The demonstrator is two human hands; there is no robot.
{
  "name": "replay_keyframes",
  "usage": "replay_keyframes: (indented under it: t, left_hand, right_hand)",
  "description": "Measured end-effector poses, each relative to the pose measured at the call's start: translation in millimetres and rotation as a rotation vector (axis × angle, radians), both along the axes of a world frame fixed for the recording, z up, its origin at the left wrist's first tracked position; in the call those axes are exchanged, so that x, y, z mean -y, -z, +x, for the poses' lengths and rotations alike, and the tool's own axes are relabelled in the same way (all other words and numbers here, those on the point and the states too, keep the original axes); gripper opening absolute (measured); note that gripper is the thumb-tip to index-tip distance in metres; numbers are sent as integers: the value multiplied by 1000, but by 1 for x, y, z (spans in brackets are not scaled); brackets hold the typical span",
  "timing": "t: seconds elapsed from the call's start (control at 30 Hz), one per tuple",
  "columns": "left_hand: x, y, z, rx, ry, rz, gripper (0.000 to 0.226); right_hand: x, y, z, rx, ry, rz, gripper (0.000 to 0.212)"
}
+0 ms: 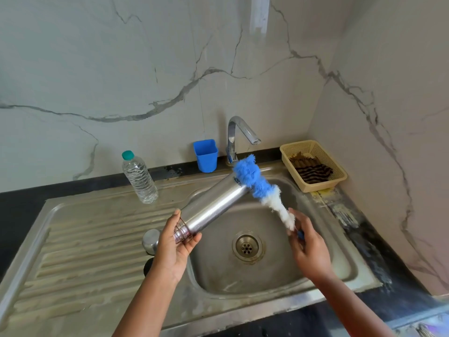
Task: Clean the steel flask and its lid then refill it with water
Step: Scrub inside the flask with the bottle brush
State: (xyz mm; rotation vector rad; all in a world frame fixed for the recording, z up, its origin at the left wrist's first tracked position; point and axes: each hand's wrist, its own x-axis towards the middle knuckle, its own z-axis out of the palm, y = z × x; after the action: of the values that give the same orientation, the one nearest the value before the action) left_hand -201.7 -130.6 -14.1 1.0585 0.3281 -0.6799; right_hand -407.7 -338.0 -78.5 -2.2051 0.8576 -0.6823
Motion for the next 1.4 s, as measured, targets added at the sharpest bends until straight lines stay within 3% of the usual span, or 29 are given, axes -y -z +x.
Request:
replay_keyframes:
  t: [0.13, 0.27, 0.43, 0.5, 0.63, 0.7, 0.8, 0.93, 1.03, 1.2, 1.3, 1.4]
  left_hand:
    - [-9, 3, 4, 31, 140, 114, 19]
    - [-16, 5, 6, 52, 282, 160, 29]
    - [-23, 6, 8, 14, 368, 159, 41]
    - [-28, 7, 12, -4, 455, 170, 50]
    - [-41, 10, 21, 38, 830, 236, 83]
    - [-41, 12, 20, 72, 844, 260, 84]
    - [-36, 15, 13, 80, 677, 247, 70]
    - [-27, 24, 5, 114, 442, 281, 52]
    - [-18, 27, 0, 129, 288, 291, 35]
    - [-10, 34, 2, 47, 178, 307, 38]
    - [-7, 36, 9, -16, 142, 332, 38]
    - [-5, 38, 14, 8, 140, 320, 28]
  right_hand:
    - [3, -13, 22, 87, -67, 335, 38]
    - [5, -21, 37, 157, -155, 556, 83]
    - [8, -22, 38, 247, -303, 787, 93]
    - [6, -27, 38, 267, -301, 821, 90]
    - [1, -42, 48, 334, -139, 805, 54]
    - [2, -49, 55, 298, -81, 783, 44]
    - [4, -56, 63, 198, 2, 753, 24]
    - [-2, -63, 66, 106, -2, 626, 48]
    - [-10, -64, 64, -18, 65, 352, 56]
    - [-35, -46, 47, -89, 285, -132, 48]
    - [-50, -18, 32, -12, 180, -251, 35]
    - [-67, 5, 12, 56, -81, -372, 40]
